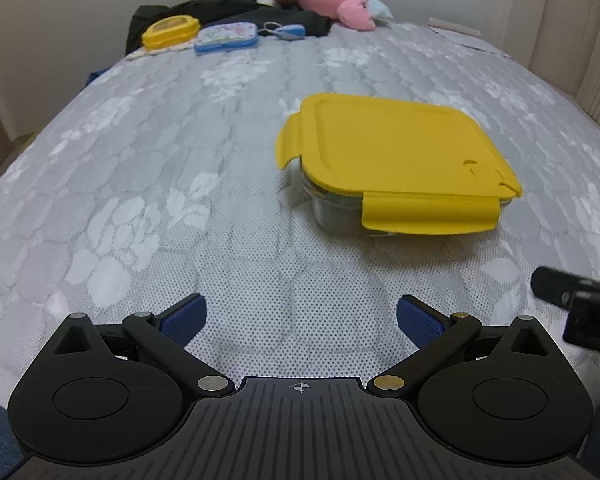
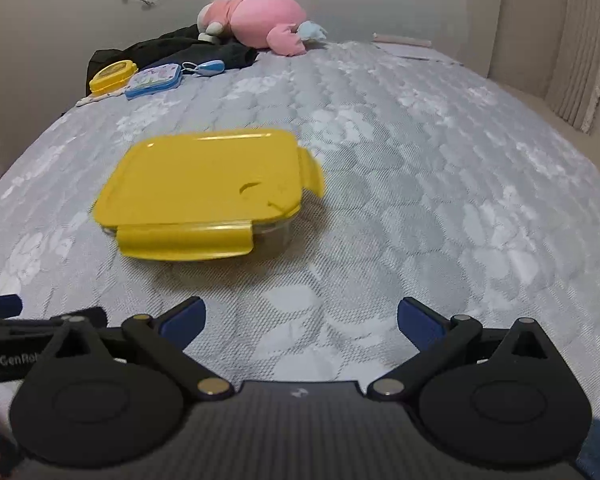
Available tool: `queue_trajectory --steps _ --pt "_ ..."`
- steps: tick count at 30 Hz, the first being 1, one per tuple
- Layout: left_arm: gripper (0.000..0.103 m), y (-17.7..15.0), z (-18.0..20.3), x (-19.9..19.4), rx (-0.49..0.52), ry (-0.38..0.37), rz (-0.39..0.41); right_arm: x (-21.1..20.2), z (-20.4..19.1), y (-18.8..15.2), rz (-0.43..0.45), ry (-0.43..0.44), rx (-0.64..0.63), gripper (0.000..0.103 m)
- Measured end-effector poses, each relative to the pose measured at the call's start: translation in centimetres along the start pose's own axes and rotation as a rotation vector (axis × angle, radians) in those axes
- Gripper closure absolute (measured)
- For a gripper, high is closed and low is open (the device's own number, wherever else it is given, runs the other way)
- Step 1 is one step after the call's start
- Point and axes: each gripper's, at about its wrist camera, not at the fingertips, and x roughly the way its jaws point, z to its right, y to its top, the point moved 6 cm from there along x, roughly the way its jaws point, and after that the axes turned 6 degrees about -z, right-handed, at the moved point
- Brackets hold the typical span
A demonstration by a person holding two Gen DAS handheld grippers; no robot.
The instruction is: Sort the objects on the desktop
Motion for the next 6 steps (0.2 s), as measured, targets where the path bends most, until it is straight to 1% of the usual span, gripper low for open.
queue_trajectory --steps 2,3,5,6 --pt "0.0 0.02 0.08 -0.11 0.011 0.013 0.006 0.07 0.0 0.07 -0.015 0.006 -0.004 0.0" --pt "0.0 0.06 0.1 -0.11 0.018 0.032 0.007 0.16 -0.07 0.0 -0.029 0.014 -0.008 0.0" --pt "0.0 0.15 0.01 -0.09 0.029 0.068 0.001 0.3 -0.24 -0.19 -0.057 0.032 -0.017 0.0" --pt "0.0 0.24 -0.08 -0.01 0.031 0.072 -0.01 0.36 -0.33 -0.29 -0.071 0.042 -0.022 0.0"
